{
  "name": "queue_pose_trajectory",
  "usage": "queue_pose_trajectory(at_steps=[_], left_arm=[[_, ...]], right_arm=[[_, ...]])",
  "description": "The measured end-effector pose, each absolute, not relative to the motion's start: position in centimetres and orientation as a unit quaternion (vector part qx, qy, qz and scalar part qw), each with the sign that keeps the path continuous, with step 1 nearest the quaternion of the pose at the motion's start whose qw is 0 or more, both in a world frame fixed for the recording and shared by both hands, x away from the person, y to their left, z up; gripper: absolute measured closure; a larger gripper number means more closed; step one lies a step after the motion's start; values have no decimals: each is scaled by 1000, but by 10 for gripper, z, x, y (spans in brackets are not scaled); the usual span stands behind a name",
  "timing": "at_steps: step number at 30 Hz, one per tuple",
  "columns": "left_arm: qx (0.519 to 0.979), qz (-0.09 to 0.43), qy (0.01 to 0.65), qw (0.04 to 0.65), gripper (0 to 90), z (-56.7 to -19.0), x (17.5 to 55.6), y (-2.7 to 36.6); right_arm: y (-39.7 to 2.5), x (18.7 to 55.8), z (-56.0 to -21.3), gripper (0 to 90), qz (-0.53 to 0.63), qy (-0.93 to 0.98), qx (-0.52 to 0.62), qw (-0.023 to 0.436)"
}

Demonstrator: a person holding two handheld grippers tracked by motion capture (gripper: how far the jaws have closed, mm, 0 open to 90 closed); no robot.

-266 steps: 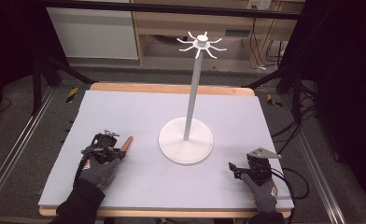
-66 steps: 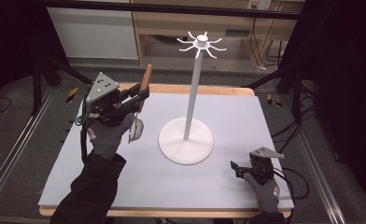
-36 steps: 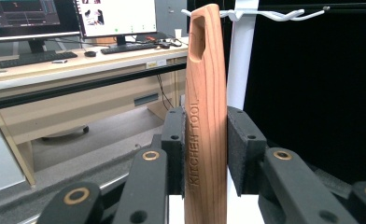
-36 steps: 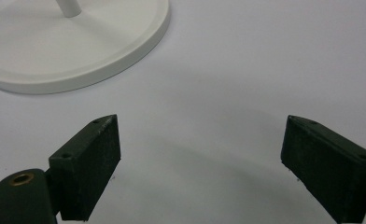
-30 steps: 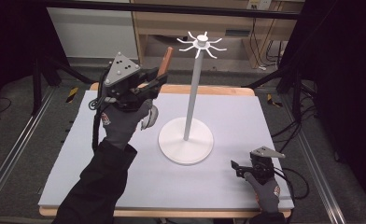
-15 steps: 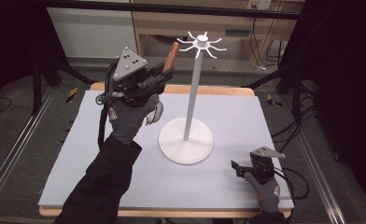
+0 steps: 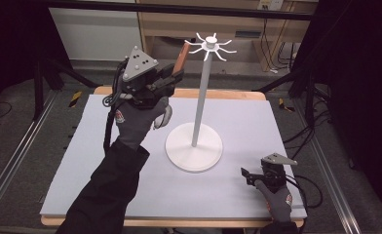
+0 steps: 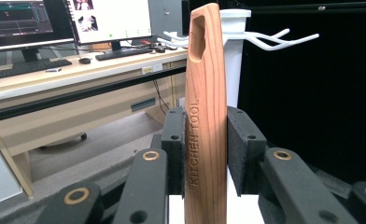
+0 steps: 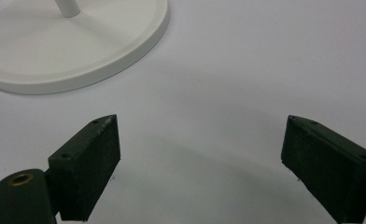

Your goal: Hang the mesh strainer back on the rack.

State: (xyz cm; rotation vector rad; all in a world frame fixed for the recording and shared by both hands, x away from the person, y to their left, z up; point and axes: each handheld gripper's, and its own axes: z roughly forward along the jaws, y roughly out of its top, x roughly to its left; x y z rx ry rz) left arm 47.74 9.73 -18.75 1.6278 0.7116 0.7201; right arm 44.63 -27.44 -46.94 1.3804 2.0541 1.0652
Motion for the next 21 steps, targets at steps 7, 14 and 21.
queue_pose_trajectory(at_steps=[7,14,21], left_arm=[[702,308,304,566,702,-191,481,90],[702,307,305,566,702,-191,485,86],[706,309,305,560,702,-191,487,80]], right_arm=[[-275,446,-469,121,386,744,499,222],[-274,447,-470,120,386,743,501,220],[-275,447,-470,120,386,743,499,221]])
